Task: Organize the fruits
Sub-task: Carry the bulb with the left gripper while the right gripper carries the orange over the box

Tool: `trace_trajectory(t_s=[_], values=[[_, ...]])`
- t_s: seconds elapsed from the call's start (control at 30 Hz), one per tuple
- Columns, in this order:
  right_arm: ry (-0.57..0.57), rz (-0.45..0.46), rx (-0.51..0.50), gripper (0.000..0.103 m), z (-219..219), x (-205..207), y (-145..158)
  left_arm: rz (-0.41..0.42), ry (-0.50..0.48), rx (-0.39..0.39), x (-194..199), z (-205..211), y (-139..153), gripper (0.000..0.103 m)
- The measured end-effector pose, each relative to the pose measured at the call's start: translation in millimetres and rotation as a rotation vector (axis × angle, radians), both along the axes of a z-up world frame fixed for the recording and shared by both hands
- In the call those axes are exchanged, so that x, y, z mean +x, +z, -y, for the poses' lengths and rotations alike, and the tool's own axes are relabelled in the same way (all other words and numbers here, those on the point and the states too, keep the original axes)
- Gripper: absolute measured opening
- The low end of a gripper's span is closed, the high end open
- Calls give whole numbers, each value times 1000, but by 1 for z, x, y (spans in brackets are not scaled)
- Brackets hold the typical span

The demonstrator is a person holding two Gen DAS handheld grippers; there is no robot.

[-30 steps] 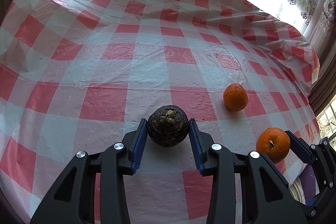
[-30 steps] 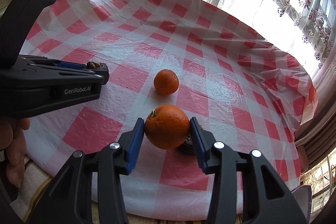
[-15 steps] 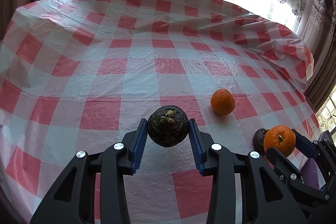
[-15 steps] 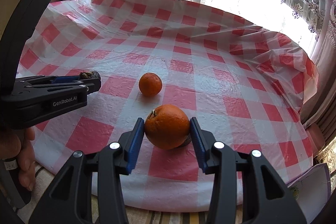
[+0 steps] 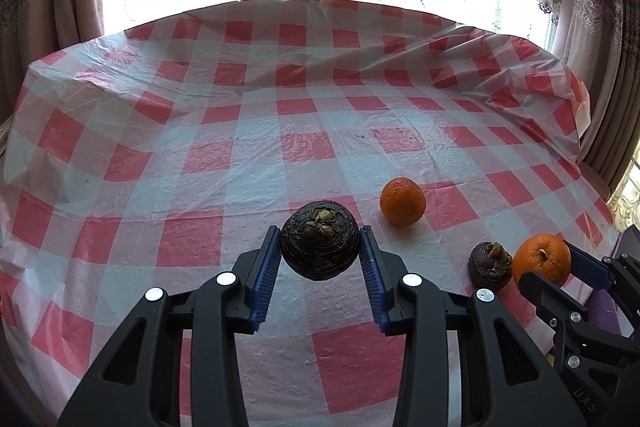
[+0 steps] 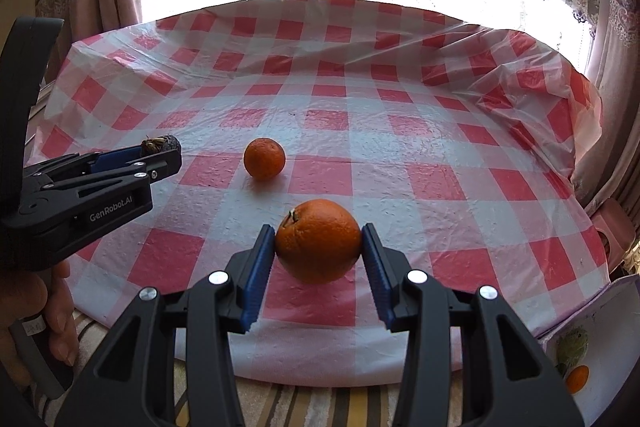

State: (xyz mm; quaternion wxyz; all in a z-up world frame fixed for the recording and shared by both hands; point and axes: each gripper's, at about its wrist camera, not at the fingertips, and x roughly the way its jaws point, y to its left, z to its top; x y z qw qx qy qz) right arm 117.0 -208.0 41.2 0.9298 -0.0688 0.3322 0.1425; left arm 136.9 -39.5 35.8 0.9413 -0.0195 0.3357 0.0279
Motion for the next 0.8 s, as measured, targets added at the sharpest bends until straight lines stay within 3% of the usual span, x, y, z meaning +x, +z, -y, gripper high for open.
trace_trajectory(t_s=[0.8], values=[[-152,-1,86,45,86,-20,15,19,-170,70,-12,82,21,38]])
